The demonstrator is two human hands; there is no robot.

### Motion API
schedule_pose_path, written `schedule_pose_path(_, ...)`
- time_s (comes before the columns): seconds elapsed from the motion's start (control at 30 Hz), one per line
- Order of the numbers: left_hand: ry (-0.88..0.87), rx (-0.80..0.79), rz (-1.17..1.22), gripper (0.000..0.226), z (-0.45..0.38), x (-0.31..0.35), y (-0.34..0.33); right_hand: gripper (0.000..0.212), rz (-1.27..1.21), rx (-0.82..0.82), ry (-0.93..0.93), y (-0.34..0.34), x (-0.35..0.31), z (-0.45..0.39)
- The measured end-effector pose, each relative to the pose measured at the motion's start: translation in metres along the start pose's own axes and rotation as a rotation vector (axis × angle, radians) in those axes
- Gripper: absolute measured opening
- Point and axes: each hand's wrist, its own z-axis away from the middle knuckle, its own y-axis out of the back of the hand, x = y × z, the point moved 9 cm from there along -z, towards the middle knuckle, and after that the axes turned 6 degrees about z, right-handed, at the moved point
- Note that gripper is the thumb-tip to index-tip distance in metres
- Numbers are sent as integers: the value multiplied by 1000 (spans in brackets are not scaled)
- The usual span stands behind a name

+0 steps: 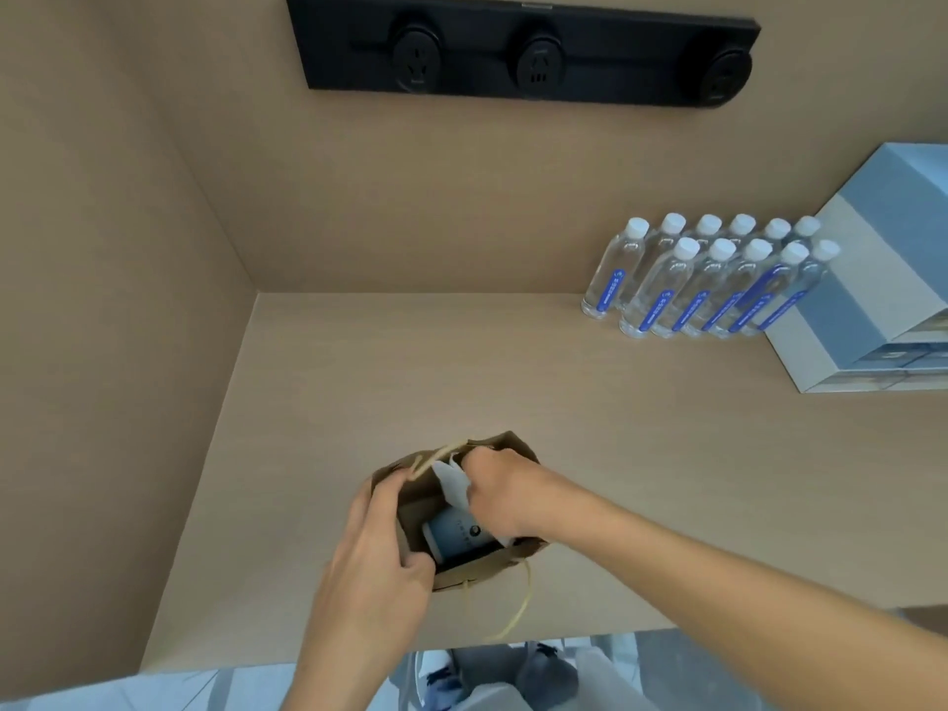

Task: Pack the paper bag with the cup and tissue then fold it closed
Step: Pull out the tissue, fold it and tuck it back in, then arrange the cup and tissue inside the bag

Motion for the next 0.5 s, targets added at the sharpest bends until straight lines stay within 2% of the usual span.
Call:
schedule_pose_path(0.03,6,-16,19,79,4,1,-1,11,-55,-33,-21,-5,3,-6)
schedule_pose_path(0.13,22,-46,85,83,14,3,-4,33,-260,-79,-107,-24,12,-29)
schedule_pose_path(0.23,17,-58,131,84,18,2,-8,34,-313,-137,-177,-51,14,-44)
schedule_pose_path(0.4,-11,-60,165,85,17,3,-6,28,-322,-178,-131,-82,-6,-61)
schedule_pose_path(0.5,-11,-60,173,82,15,1,-5,33,-320,-220,-70,-90,-24,-62)
